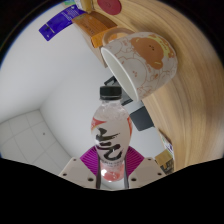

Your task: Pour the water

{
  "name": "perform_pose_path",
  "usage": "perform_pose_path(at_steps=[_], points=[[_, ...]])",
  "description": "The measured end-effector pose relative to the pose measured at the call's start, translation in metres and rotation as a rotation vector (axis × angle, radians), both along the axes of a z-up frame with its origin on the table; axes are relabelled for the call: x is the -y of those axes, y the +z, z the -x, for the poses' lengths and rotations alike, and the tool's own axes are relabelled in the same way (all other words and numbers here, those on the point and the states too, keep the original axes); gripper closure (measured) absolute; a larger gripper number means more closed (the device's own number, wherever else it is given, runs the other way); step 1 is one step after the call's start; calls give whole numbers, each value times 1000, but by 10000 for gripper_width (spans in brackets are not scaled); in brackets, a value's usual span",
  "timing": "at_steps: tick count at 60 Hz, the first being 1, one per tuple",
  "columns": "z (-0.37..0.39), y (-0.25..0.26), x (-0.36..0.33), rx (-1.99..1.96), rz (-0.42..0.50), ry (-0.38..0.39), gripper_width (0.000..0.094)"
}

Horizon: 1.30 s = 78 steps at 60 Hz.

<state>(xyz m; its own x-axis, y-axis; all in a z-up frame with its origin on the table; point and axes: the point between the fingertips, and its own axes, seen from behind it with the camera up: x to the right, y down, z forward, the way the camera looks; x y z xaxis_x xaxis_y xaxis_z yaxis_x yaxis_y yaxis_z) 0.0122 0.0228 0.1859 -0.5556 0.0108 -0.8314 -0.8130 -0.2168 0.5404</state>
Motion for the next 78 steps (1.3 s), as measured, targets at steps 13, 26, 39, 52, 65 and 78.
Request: perform_pose_path(at_steps=[13,26,39,52,65,78], points=[[1,21,6,276,-10,68,626],[-57,84,22,1007,-103,6,624],[-166,111,46,1637,-72,-138,623],[-256,23,47,2061,99,-132,623],[-287,-72,41,2150,194,-8,623],[-296,-125,45,2118,251,41,623]])
